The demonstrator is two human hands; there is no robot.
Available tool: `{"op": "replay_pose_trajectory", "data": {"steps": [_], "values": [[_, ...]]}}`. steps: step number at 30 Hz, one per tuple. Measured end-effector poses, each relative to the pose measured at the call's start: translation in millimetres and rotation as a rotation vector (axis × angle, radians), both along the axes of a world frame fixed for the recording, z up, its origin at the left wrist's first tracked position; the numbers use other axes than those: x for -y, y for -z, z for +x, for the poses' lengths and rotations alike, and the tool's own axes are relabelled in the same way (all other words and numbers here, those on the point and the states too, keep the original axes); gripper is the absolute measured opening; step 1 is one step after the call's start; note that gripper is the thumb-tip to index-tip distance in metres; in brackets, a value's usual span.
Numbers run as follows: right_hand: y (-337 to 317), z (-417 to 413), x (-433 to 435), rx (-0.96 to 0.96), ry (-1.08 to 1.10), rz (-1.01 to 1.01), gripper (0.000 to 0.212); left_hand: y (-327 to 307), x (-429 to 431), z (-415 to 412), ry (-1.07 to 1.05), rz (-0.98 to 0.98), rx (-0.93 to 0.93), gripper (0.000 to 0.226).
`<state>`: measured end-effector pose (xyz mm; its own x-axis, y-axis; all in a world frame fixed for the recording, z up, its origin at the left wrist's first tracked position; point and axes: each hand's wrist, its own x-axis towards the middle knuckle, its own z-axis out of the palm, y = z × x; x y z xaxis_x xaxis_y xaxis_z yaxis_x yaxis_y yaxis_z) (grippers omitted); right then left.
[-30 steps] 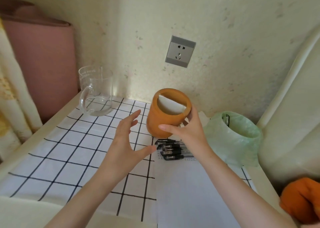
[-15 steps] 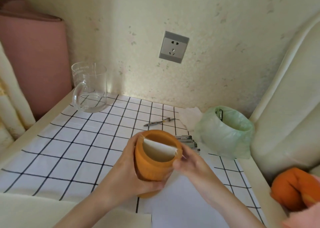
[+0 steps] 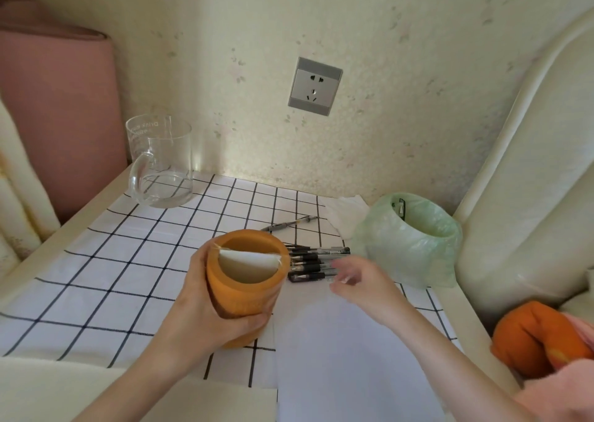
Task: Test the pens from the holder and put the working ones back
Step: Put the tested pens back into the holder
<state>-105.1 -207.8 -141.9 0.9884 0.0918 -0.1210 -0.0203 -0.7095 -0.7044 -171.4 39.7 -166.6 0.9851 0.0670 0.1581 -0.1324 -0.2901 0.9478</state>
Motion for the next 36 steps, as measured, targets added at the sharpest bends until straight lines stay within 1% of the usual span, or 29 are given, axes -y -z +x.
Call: {"op": "replay_pose_trajectory", "data": {"steps": [2,3,4,6,9,11,13,18,21,23,26,28,30,36], "values": [[-3.3,15.2,-6.9,0.107,-0.198,-0.312,0.078,0.0,-1.0,-0.6,-0.002,-0.001,-0.010,0.113],[-6.2,24.1,-11.1,0.102,-0.302,-0.425,0.097,0.0,-1.0,-1.0,-0.004,-0.004,-0.012,0.112],[-9.6,34.1,-16.1,0.074,-0.392,-0.516,0.110,-0.2,-0.9,-1.4,-0.004,-0.004,-0.013,0.111],[-15.9,56.3,-26.4,-0.001,-0.510,-0.662,0.124,-0.1,-0.7,-1.9,0.001,-0.002,-0.015,0.111],[-19.3,85.8,-43.6,-0.144,-0.597,-0.871,0.132,1.0,-2.3,-0.4,0.002,-0.014,-0.023,0.113],[-17.2,98.0,-51.5,-0.190,-0.632,-0.991,0.133,1.3,-3.1,1.1,0.001,-0.016,-0.026,0.112],[-14.0,105.2,-53.4,-0.215,-0.639,-1.051,0.133,1.2,-3.0,3.2,-0.004,-0.019,-0.025,0.112],[-12.7,117.5,-50.1,-0.264,-0.658,-1.075,0.134,1.0,-1.6,7.7,-0.019,-0.031,-0.030,0.111],[-11.6,124.0,-52.8,-0.245,-0.678,-1.115,0.134,2.1,-1.5,9.8,-0.014,-0.040,-0.035,0.112],[-11.4,128.4,-52.8,-0.236,-0.680,-1.107,0.132,2.3,-1.9,11.2,-0.013,-0.048,-0.033,0.112],[-9.6,134.9,-50.1,-0.234,-0.665,-1.039,0.132,3.0,-2.9,12.7,-0.016,-0.064,-0.041,0.113],[-5.7,137.6,-47.2,-0.178,-0.653,-1.010,0.131,3.1,-2.2,13.5,-0.017,-0.071,-0.046,0.113],[-0.4,139.5,-44.0,-0.108,-0.656,-0.986,0.124,3.2,-1.3,14.3,-0.023,-0.064,-0.041,0.112],[9.0,138.4,-32.3,0.072,-0.640,-0.811,0.083,2.4,0.0,16.0,-0.030,-0.056,-0.020,0.108]]}}
